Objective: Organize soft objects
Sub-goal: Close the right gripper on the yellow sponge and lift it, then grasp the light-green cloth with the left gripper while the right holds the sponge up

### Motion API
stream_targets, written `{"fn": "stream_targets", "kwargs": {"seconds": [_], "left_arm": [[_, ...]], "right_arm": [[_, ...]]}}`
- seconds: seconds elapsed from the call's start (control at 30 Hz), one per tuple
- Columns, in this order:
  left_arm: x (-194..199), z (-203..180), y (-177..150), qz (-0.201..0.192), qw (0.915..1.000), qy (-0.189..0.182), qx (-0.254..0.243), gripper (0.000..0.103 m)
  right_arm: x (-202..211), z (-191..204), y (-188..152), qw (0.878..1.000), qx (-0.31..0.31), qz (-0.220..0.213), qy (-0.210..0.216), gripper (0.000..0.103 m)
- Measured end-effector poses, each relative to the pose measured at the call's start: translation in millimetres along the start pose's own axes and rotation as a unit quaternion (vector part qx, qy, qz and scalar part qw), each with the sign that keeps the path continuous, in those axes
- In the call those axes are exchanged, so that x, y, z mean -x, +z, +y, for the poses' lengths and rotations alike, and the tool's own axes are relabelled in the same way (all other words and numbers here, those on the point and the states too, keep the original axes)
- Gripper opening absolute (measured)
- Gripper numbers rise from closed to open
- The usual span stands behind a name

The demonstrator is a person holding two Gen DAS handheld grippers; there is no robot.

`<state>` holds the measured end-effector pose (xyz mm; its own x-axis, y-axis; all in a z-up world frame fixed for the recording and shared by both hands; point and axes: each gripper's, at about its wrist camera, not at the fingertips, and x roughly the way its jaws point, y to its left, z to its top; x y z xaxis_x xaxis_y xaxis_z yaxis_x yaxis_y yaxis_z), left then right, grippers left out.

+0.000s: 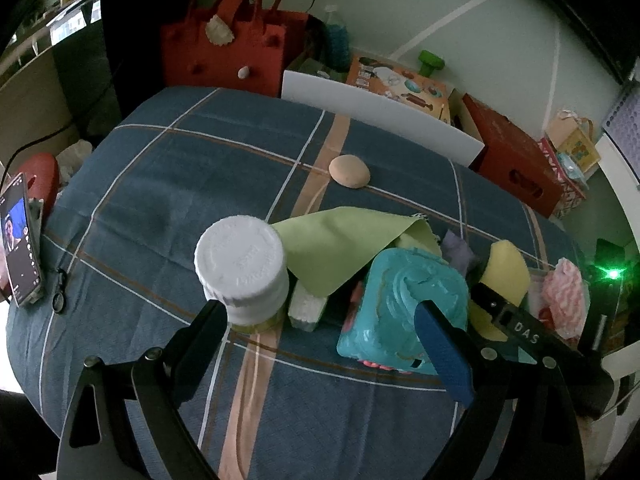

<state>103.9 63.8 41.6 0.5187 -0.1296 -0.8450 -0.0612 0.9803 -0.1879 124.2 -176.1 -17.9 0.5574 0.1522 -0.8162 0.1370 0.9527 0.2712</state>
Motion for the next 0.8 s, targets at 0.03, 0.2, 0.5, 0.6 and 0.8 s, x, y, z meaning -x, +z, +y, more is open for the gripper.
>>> {"fn": "stream_targets", "kwargs": {"seconds": [0.03,0.2,0.5,0.6,0.8], "left_arm": [[2,-1,0,-0.002,1.0,0.0,-0.001,0.095],[9,-5,12,-0.015,0.9998,0.009,-0.008,0.095],[-1,-33,46,-0.009,0.9992,-0.001,-0.038,0.095],[-17,-46,54,0.006,0.9986,-0.008,-0.052,0.095],[-48,-58,59,0.027,0.9978,0.01,-0.06,0.095]], "right_arm": [[2,0,1,1.0,0.0,-0.003,0.0,0.072],[27,-4,8,0.999,0.001,-0.035,-0.013,0.072],[64,-15,18,0.996,-0.008,-0.079,-0.045,0.072],[81,-21,19,0.993,-0.01,-0.1,-0.066,0.072],[114,-28,19,0.987,-0.02,-0.136,-0.084,0.072]]}}
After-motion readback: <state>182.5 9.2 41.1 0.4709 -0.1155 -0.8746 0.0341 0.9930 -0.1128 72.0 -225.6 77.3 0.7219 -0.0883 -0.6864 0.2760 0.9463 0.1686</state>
